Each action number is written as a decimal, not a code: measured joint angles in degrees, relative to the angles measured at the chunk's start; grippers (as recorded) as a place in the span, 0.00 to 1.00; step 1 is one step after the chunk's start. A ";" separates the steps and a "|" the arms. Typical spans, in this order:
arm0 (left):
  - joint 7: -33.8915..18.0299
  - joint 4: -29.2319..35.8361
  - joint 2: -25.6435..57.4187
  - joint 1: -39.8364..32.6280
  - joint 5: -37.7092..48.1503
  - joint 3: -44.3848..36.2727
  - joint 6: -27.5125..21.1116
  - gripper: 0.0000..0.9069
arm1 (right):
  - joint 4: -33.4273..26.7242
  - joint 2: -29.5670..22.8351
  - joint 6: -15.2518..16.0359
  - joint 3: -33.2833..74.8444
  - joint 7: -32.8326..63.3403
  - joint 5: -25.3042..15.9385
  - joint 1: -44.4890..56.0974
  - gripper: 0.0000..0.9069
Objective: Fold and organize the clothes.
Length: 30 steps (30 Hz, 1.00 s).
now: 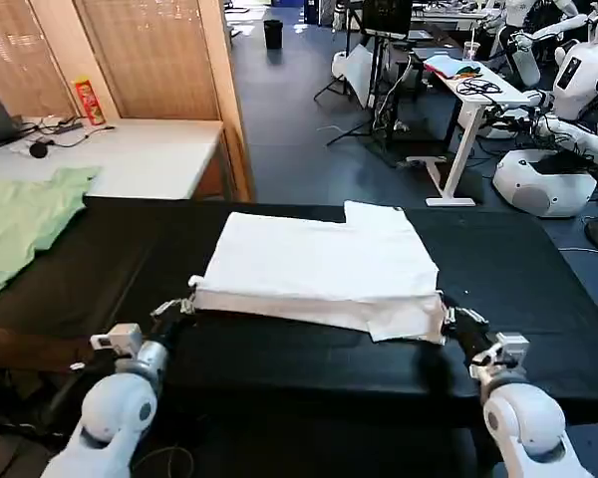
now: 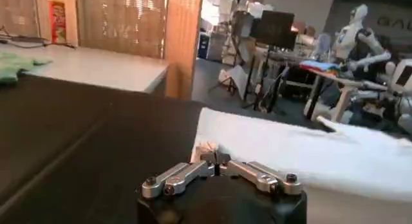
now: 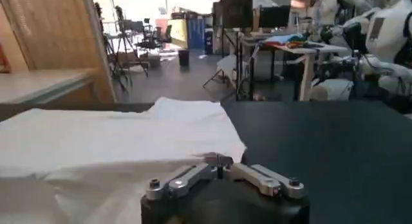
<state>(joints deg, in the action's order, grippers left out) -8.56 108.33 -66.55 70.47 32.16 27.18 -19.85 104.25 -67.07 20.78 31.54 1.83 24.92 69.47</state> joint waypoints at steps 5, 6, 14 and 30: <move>0.07 -4.20 0.07 -3.57 -1.01 -1.99 0.31 0.00 | -3.45 0.02 -2.23 -1.60 -0.69 0.08 -2.44 0.00; 0.07 -4.91 0.03 -4.10 -1.23 -2.36 0.39 0.00 | -3.99 0.05 -2.55 -1.89 -0.83 0.11 -2.91 0.00; -0.39 -8.31 -0.62 -6.84 -2.84 -3.91 0.86 0.97 | -4.08 1.12 1.54 -1.82 -1.29 1.93 -2.79 0.97; 0.52 -6.48 -0.66 -3.33 -2.97 -2.28 0.71 0.97 | 9.31 2.41 3.58 3.80 -1.16 2.33 12.51 0.97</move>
<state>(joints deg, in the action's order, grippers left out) -8.04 101.84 -67.21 67.14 29.19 24.90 -19.14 113.56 -64.65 24.36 35.33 0.67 27.25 81.98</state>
